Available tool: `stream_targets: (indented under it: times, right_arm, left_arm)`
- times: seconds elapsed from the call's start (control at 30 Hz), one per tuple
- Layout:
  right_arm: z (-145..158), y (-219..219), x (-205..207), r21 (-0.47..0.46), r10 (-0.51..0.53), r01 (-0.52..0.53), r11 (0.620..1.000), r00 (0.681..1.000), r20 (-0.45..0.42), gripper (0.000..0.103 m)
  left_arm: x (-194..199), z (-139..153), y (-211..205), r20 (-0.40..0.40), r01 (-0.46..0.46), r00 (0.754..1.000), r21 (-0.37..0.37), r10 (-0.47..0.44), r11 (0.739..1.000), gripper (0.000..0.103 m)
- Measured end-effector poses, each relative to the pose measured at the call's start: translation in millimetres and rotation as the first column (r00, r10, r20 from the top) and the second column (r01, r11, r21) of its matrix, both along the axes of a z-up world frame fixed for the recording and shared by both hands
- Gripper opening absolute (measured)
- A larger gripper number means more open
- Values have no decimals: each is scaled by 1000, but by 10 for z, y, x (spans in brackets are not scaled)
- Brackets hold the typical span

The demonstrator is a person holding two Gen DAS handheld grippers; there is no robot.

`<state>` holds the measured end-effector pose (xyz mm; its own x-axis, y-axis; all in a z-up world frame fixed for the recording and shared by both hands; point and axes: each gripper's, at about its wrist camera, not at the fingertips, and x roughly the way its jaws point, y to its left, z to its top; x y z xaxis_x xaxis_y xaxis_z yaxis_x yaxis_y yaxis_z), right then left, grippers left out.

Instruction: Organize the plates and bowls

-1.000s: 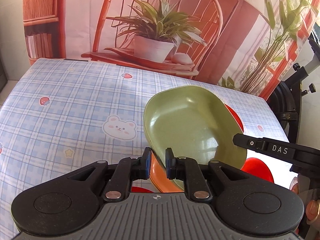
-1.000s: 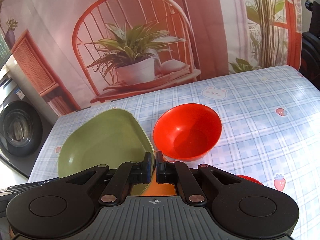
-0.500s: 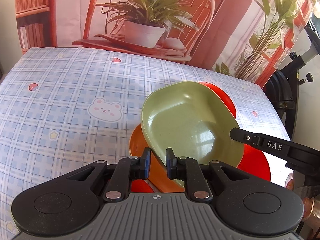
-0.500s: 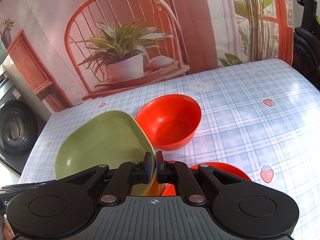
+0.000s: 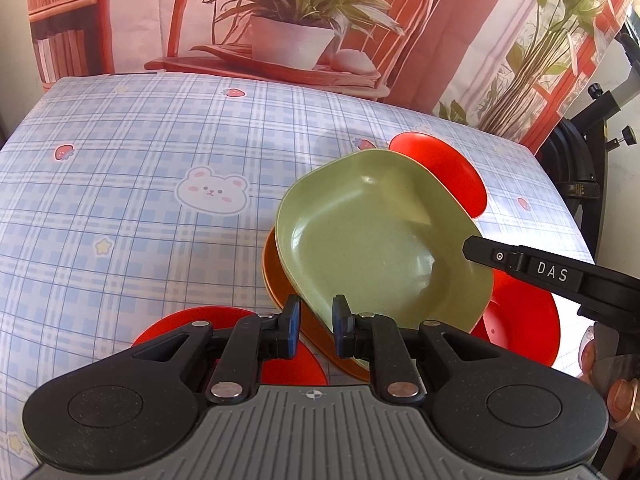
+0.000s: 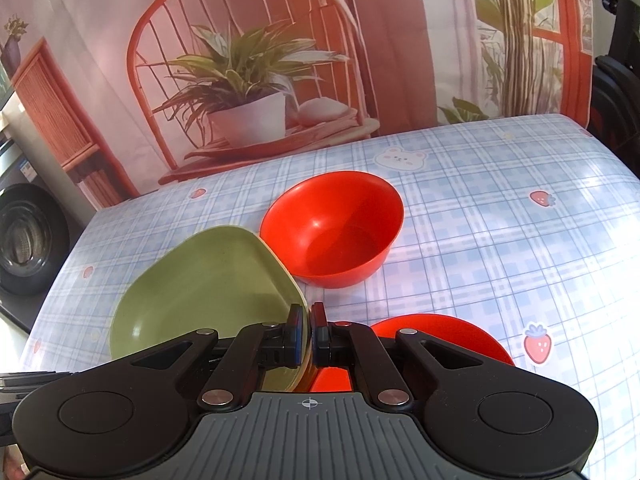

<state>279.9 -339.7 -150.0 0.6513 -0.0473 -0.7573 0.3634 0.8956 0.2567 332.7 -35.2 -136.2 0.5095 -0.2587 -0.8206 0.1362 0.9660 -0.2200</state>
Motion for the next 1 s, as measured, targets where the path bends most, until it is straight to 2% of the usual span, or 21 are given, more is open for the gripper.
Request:
stream_targets:
  times: [0.4, 1.0]
  right_arm:
    - [-76, -23, 24, -14, 3, -4, 1000, 1000, -19, 3]
    - [-92, 25, 37, -20, 16, -16, 1000, 999, -32, 3]
  left_arm:
    - [20, -14, -28, 1, 16, 1000, 8, -16, 1000, 19]
    - [-4, -25, 51, -14, -1, 1000, -32, 1, 999, 21]
